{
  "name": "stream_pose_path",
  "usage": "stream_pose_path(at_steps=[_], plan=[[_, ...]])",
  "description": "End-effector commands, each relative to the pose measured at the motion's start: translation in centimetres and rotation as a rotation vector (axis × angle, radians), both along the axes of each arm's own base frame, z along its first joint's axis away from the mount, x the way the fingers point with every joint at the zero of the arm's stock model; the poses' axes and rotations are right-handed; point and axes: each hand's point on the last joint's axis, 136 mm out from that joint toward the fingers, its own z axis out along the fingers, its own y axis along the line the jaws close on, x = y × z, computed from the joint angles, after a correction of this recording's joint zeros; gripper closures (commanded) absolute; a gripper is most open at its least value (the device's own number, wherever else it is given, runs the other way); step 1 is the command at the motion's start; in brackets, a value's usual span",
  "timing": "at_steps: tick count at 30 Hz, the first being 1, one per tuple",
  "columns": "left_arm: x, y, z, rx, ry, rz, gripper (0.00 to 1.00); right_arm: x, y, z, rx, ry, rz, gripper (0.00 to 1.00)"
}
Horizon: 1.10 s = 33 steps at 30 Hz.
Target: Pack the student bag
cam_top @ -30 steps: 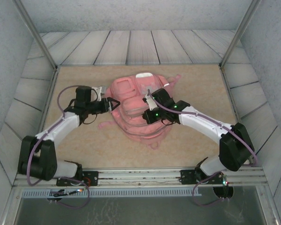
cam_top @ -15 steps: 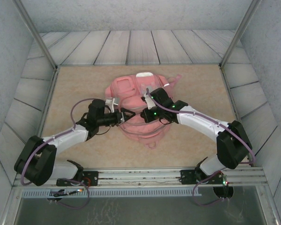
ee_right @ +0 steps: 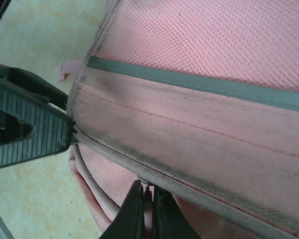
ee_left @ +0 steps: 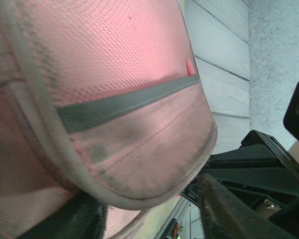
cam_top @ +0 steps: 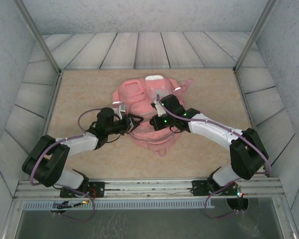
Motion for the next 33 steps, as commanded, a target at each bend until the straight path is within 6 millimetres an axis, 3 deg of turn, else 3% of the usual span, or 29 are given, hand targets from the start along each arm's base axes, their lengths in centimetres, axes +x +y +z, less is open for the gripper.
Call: stream_pose_path(at_steps=[1,11,14,20,25,28,33], plan=[[1.0,0.1,-0.4,-0.009,-0.001,0.05,0.59,-0.1,0.3,1.7,0.04,-0.055,0.015,1.0],[1.9,0.5,-2.0,-0.023,0.029,0.069,0.99,-0.6,-1.8,0.8,-0.036,-0.058,-0.023,1.0],[2.1,2.2,-2.0,-0.008,0.027,0.087,1.0,-0.5,-3.5,0.1,-0.102,-0.054,-0.055,1.0],[2.1,6.8,-1.8,0.12,0.013,0.089,1.0,0.5,-9.3,-1.6,-0.143,0.027,-0.211,1.0],[2.2,10.7,-1.3,0.267,-0.006,0.09,1.0,0.9,-12.3,-1.5,-0.166,0.046,-0.287,1.0],[2.9,12.5,-1.5,0.33,-0.012,0.088,1.0,0.3,-11.6,-1.3,-0.166,0.064,-0.22,1.0],[4.7,13.0,-2.3,0.408,-0.009,0.0,1.0,-2.6,-7.6,-0.8,-0.15,0.079,-0.014,1.0]])
